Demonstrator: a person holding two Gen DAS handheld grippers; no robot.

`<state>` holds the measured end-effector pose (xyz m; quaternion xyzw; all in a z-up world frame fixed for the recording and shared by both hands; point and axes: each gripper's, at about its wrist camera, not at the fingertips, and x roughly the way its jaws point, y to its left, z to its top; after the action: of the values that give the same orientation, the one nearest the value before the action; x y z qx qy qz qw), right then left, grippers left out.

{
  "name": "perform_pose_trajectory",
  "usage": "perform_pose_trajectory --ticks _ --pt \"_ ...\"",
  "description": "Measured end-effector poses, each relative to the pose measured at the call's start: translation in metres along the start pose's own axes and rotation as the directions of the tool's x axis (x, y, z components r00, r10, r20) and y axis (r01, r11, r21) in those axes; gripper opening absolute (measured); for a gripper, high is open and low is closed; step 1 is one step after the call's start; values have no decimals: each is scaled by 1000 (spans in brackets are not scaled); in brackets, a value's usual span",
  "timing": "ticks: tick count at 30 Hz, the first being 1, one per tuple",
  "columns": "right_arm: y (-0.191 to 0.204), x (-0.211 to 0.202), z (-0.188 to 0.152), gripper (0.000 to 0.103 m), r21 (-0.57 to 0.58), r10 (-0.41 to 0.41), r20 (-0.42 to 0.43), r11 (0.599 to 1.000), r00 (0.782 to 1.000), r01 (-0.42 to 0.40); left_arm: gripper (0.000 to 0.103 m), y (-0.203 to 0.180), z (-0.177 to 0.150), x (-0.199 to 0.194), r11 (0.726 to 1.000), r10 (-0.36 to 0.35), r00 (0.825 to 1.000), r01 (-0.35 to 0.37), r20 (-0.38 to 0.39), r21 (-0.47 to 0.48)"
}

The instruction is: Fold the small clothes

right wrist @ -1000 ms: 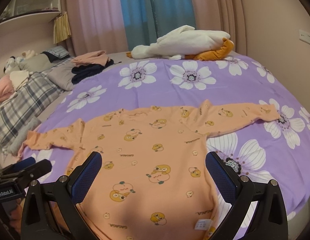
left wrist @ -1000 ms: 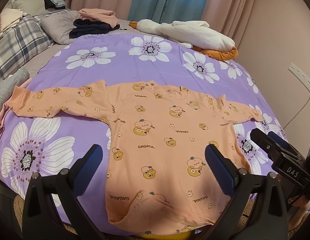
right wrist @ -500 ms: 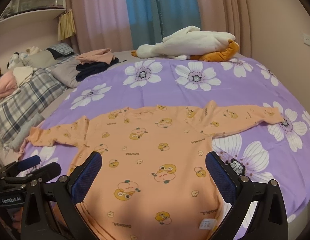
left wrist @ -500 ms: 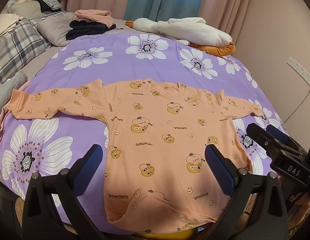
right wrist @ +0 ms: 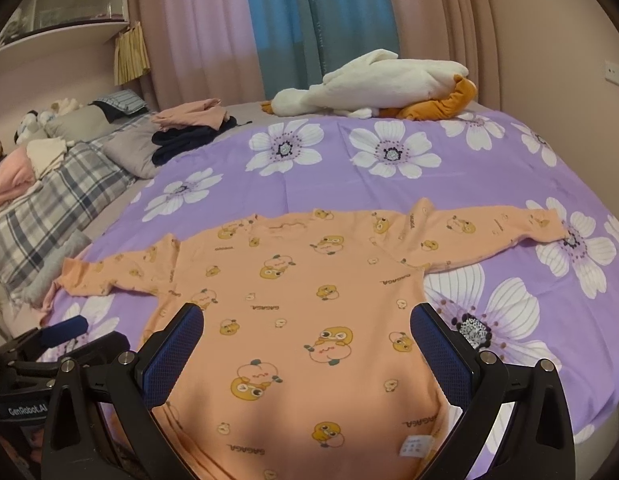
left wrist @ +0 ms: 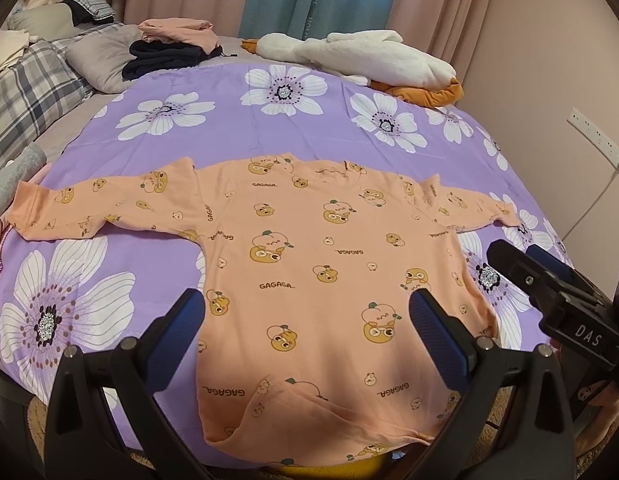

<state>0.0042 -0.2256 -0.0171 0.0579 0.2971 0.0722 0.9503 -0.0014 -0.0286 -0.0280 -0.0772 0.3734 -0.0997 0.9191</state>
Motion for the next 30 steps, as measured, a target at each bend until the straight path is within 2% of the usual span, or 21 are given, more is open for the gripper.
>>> perform_pose_trajectory --ticks 30 --pt "-7 2 0 102 33 14 -13 999 1000 -13 101 -4 0 18 1000 -24 998 24 -53 3"
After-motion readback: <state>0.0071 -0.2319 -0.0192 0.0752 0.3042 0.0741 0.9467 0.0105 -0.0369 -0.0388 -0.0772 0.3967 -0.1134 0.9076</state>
